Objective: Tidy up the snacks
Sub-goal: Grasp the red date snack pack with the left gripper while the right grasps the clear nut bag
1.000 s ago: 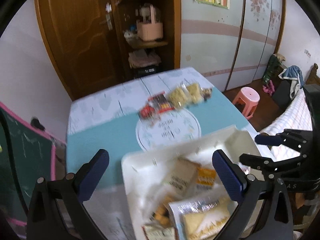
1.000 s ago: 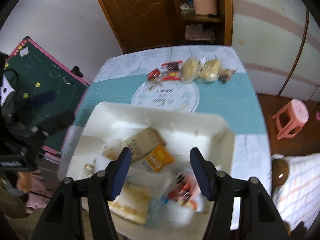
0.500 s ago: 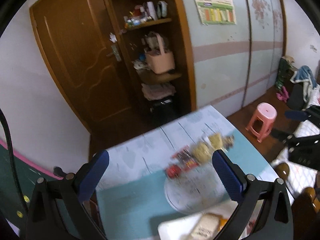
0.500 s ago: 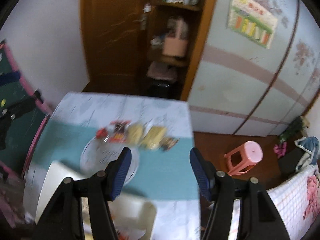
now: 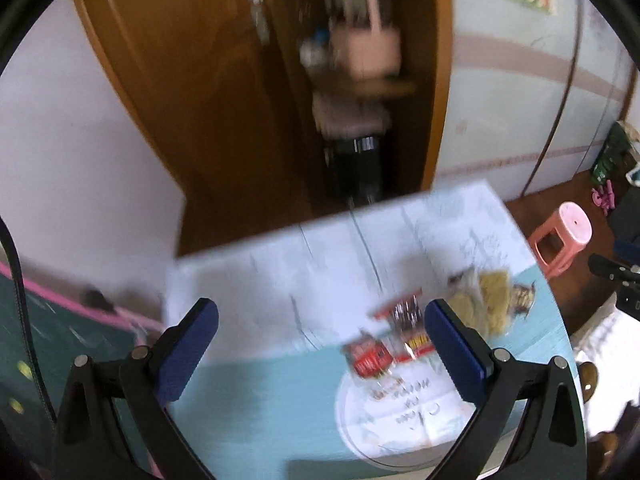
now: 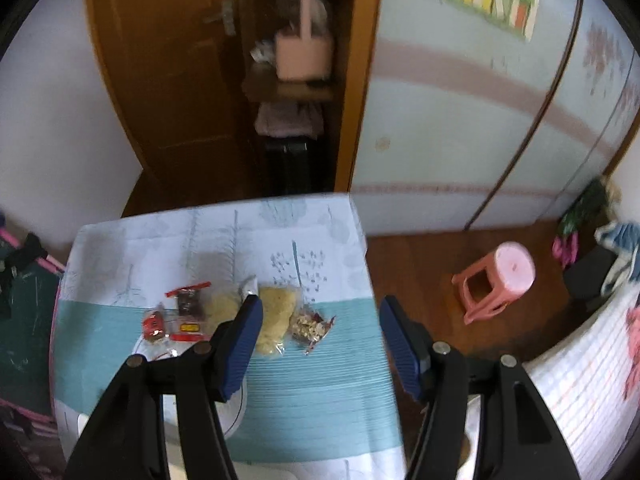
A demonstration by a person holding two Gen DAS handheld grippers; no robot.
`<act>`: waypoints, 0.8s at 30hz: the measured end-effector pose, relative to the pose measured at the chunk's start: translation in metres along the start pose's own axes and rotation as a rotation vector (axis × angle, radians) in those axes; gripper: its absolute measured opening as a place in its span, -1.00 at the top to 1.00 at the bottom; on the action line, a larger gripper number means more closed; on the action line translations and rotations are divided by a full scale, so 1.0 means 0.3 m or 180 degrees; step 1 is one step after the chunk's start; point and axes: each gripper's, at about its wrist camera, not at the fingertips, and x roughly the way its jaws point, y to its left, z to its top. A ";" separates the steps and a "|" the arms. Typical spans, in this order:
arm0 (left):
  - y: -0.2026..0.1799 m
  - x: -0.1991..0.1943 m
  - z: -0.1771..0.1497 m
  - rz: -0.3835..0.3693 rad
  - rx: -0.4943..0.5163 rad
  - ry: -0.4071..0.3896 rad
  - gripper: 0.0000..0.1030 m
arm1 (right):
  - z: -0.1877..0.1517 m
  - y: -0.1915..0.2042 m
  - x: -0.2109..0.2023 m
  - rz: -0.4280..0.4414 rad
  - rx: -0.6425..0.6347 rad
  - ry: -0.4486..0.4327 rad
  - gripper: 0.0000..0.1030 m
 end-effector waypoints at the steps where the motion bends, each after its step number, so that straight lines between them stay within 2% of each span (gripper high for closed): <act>1: -0.004 0.055 -0.019 -0.0049 -0.0062 0.0113 -0.99 | -0.005 -0.020 0.063 0.0033 0.0098 0.0105 -0.19; 6: -0.029 0.331 -0.118 -0.0113 -0.0235 0.0604 -0.91 | -0.076 -0.102 0.307 0.0269 0.0539 0.0511 -0.17; 10: -0.034 0.471 -0.183 -0.0235 -0.0425 0.0892 -0.80 | -0.121 -0.134 0.433 0.0459 0.0785 0.0684 0.02; 17: -0.042 0.577 -0.244 -0.0465 -0.0668 0.1127 -0.71 | -0.143 -0.096 0.546 0.0771 0.0887 0.0798 0.04; 19: -0.048 0.602 -0.260 -0.0492 -0.0681 0.1169 -0.70 | -0.148 -0.076 0.562 0.0860 0.0894 0.0794 0.17; 21: -0.051 0.617 -0.264 -0.0514 -0.0680 0.1220 -0.66 | -0.153 -0.065 0.561 0.0936 0.0875 0.0774 0.21; 23: -0.057 0.636 -0.274 -0.0545 -0.0670 0.1281 -0.54 | -0.161 -0.051 0.551 0.0969 0.0813 0.0775 0.22; 24: -0.062 0.642 -0.285 -0.0568 -0.0662 0.1320 -0.37 | -0.169 -0.047 0.546 0.0980 0.0788 0.0775 0.22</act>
